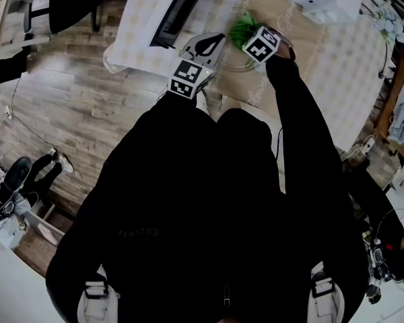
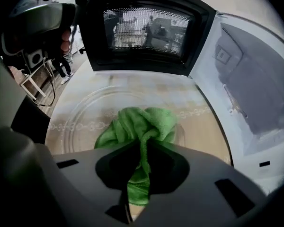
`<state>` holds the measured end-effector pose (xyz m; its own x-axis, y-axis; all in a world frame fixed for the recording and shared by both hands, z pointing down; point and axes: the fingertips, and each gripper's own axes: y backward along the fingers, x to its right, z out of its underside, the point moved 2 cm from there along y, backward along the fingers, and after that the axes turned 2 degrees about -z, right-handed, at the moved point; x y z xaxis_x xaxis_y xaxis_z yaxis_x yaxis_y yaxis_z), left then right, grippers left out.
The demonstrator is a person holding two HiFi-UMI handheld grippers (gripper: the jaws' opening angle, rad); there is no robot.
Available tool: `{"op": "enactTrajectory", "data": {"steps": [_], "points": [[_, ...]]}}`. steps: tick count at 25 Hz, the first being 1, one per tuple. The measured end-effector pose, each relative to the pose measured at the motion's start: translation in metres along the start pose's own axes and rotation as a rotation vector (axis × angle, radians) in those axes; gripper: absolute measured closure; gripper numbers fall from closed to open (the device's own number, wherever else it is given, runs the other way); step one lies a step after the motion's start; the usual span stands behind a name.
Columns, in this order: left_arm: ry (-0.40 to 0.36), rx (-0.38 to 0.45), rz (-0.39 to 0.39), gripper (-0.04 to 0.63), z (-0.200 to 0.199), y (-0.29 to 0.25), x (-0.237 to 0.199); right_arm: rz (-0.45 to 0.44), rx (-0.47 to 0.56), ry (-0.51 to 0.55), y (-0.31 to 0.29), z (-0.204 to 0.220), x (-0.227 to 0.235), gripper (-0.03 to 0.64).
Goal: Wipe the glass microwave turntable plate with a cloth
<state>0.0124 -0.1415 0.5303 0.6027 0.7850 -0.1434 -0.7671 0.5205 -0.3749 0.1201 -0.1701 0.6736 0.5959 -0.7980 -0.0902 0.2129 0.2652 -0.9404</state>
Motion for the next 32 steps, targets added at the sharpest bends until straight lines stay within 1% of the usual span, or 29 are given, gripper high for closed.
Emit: {"op": "enactTrajectory", "data": {"steps": [10, 17, 23, 28, 32], "points": [[-0.017, -0.027, 0.045, 0.575, 0.015, 0.015, 0.013, -0.042, 0.022, -0.107, 0.010, 0.015, -0.070, 0.561], [-0.028, -0.022, 0.061, 0.574, 0.021, 0.035, 0.021, -0.061, 0.019, -0.133, 0.015, 0.020, -0.111, 0.560], [-0.028, -0.022, 0.075, 0.575, 0.029, 0.046, 0.029, -0.072, 0.021, -0.136, 0.017, 0.022, -0.138, 0.560], [0.004, -0.019, 0.082, 0.575, 0.032, 0.051, 0.032, -0.110, 0.015, -0.136, 0.022, 0.023, -0.155, 0.558], [-0.025, -0.016, 0.092, 0.574, 0.025, 0.046, 0.034, -0.111, 0.039, -0.140, 0.031, 0.019, -0.152, 0.558]]}}
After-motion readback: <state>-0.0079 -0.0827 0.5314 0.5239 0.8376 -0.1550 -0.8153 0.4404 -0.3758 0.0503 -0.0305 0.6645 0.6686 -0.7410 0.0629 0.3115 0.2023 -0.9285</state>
